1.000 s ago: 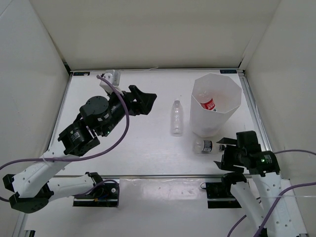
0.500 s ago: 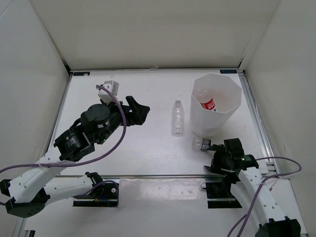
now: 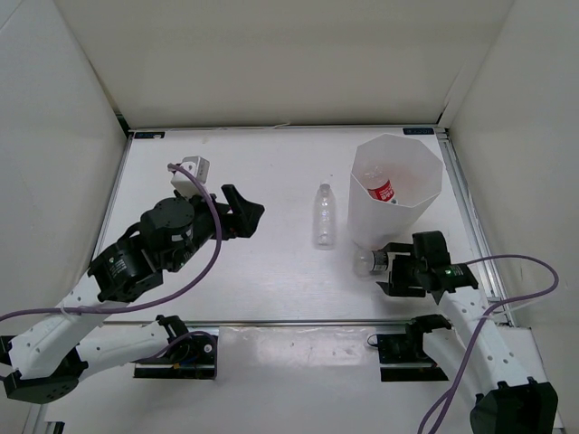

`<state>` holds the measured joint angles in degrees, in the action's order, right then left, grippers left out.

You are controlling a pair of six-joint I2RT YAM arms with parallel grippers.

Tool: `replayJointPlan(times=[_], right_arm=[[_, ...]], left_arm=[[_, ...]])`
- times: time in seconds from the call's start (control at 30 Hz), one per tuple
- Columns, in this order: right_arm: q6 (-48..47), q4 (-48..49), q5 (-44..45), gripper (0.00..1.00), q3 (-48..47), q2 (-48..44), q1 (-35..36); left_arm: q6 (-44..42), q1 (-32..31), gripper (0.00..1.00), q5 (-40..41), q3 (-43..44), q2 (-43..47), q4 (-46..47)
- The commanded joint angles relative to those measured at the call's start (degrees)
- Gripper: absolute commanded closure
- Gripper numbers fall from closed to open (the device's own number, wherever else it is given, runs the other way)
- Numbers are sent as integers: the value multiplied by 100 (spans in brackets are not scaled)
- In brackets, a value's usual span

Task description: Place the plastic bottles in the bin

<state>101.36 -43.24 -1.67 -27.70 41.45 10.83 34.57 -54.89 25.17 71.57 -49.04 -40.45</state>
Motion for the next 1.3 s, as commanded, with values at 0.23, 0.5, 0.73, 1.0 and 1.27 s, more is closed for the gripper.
replayJointPlan(times=[0.23,0.5,0.73,1.0,1.27], right_arm=[[34,544,334,11,397,195,-72],[-907,1626,457,13,529,777,-125],[-1022,1626,422,13,476,1153,-178],[-1599,1486,-561,24,213,2217,-432],[-2331,239,-782,63,-481,2219,-433]], left_arm=[[85,-13,0,58,-47,78,-271],[313,-13,0,-3,-47,140,-595],[551,-13,0,50,-99,377,-710],[656,-13,0,102,-152,377,-763],[814,-13,0,260,-266,500,-763]])
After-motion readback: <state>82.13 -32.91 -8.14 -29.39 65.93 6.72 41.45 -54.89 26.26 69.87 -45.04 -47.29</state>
